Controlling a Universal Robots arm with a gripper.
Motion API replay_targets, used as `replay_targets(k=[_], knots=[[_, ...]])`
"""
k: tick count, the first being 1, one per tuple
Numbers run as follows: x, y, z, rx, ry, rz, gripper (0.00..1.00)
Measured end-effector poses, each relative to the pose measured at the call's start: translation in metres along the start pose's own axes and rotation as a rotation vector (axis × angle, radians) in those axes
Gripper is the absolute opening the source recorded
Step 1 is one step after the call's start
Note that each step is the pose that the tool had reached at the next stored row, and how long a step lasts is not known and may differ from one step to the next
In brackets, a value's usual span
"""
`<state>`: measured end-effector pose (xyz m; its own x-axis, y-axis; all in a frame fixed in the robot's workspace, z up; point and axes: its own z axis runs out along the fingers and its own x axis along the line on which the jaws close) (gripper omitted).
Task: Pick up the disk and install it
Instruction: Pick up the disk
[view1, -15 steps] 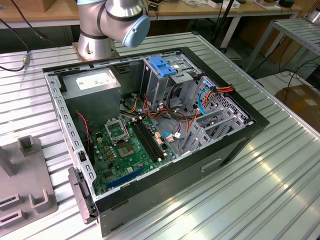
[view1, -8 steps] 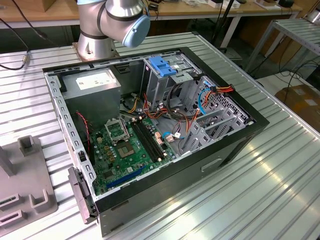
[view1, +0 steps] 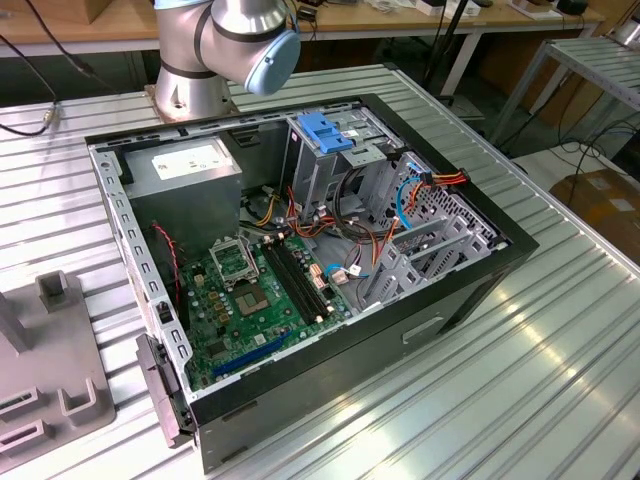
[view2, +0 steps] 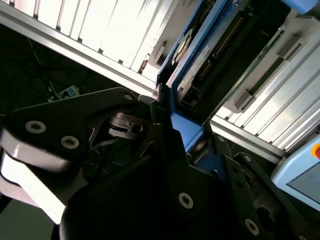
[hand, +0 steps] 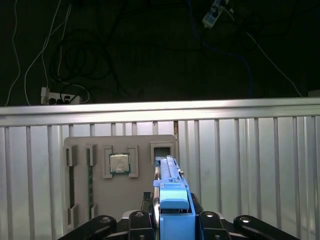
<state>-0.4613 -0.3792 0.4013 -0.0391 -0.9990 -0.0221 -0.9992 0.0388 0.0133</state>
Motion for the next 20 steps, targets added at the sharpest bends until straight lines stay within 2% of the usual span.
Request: replay_targets(k=[7, 14, 20], knots=[[-0.0002, 0.0001, -0.0070, 0.0001, -0.0001, 0.000, 0.37], [-0.0004, 0.0002, -0.0171, 0.0000, 0.0000, 0.000, 0.37], [-0.0005, 0.0003, -0.0211, 0.0000, 0.0000, 0.000, 0.37]])
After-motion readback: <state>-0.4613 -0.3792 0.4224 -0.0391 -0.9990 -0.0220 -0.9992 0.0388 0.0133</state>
